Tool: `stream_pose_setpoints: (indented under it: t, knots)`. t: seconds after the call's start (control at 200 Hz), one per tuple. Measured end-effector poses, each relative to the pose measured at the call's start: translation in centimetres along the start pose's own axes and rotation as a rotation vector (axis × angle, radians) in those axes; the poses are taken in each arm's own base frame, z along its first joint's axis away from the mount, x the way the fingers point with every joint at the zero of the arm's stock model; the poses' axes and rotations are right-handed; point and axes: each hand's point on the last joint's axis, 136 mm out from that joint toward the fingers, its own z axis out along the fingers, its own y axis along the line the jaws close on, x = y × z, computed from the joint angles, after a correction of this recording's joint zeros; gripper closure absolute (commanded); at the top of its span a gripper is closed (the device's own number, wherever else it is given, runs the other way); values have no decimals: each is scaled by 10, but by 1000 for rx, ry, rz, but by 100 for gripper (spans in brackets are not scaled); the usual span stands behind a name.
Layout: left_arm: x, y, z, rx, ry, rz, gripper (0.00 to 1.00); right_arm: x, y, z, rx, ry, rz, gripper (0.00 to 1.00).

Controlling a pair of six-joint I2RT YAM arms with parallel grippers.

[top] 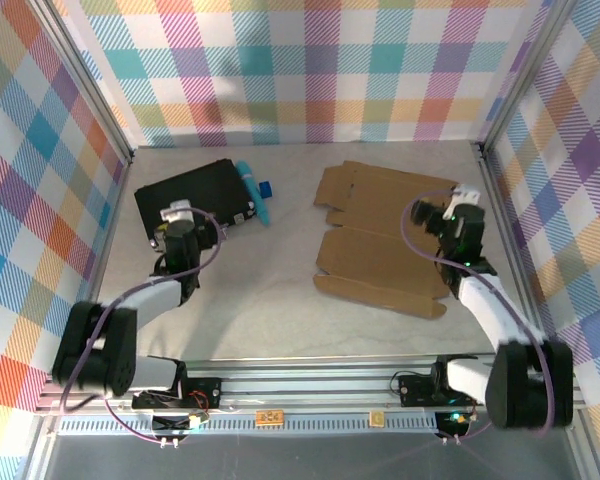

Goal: Fold the paper box

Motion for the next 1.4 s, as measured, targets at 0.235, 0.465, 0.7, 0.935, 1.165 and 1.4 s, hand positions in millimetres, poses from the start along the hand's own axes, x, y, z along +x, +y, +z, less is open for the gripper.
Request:
stream_pose_setpoints:
  t: [0.235, 0.465, 0.7, 0.935, 1.165, 1.4]
  knots:
    - [-157, -38, -38, 88, 28, -665, 14, -153, 17, -76, -12, -159, 499, 1]
    - [-13, -160, -72, 239, 591, -724, 17, -55, 85, -36, -126, 350, 343, 24]
    - [136, -242, -161, 318, 1015, -658, 18, 87, 96, -28, -112, 830, 145, 26]
    - [192, -290, -177, 338, 1138, -800, 21, 157, 87, 13, -68, 1071, 164, 33]
    - [230, -317, -195, 333, 1223, -868, 22, 194, 90, 42, -65, 1195, 202, 44]
    - [232, -331, -194, 357, 1217, -936, 25, 225, 94, 38, -74, 1321, 245, 50]
